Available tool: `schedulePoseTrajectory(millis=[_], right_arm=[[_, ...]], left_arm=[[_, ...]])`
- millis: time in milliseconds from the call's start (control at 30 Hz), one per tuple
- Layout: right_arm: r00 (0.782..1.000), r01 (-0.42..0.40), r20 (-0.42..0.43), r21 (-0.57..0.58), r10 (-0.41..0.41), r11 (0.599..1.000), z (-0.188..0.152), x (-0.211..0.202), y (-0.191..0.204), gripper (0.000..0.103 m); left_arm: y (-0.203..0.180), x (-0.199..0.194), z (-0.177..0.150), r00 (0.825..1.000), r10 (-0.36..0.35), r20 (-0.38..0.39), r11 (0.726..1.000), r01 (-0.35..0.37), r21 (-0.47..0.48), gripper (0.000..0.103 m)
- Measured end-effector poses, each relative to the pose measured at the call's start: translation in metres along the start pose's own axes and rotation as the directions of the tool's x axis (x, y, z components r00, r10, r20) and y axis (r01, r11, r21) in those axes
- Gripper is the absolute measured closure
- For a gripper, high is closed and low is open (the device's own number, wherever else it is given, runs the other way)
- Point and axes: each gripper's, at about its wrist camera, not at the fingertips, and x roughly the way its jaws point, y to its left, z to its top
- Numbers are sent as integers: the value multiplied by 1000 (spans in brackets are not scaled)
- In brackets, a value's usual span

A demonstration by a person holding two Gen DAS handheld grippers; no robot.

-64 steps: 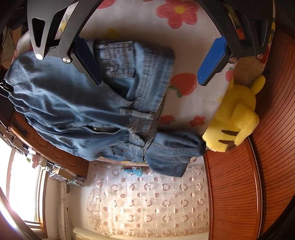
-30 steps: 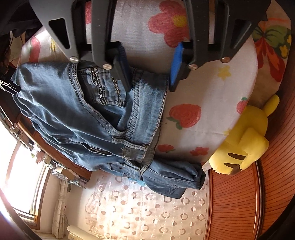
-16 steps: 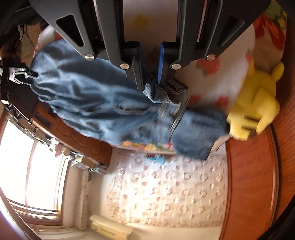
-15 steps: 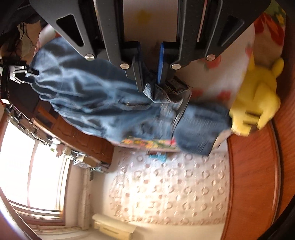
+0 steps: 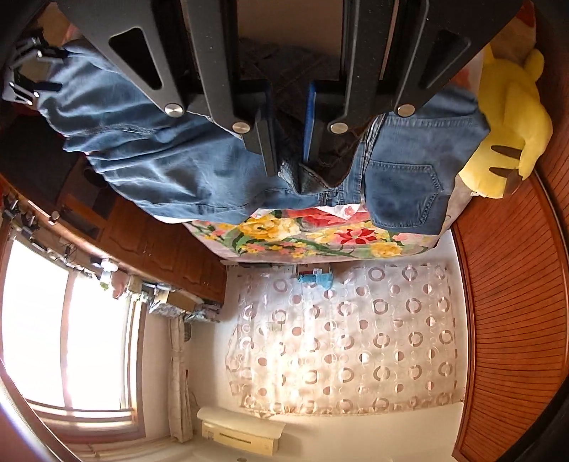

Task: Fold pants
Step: 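Close the left tool on the jeans edge while the right tool closes on it too, then lift the gripped jeans edge with both tools and fold it over the other half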

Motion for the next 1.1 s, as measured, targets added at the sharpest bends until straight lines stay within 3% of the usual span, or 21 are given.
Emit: schedulePoseTrajectory(millis=[100, 467, 533, 600, 800, 900, 1100], right_arm=[[1000, -10, -18, -10, 10, 1000, -7, 2, -1, 41], [997, 45, -62, -49, -48, 998, -10, -4, -8, 43], [995, 62, -73, -54, -66, 997, -12, -2, -12, 52], [993, 84, -82, -52, -88, 995, -13, 1, -14, 70], [991, 104, -79, -47, -108, 993, -10, 1, -17, 94], [991, 116, -65, -57, -120, 992, -5, 2, -15, 99], [981, 193, 33, -79, -191, 978, 24, -11, -24, 101]], left_arm=[[2, 18, 0, 1000, 17, -20, 1000, -17, -3, 89], [13, 44, 9, 998, 24, -54, 998, -27, -59, 89], [13, 44, 10, 999, 19, -51, 998, -22, -60, 89], [13, 42, 12, 999, 16, -45, 998, -19, -63, 89], [15, 35, 12, 1000, 0, -23, 997, -2, -76, 89], [14, 30, 12, 1000, -4, -14, 997, 3, -77, 89], [21, 26, 15, 1000, -31, -3, 995, 31, -90, 89]])
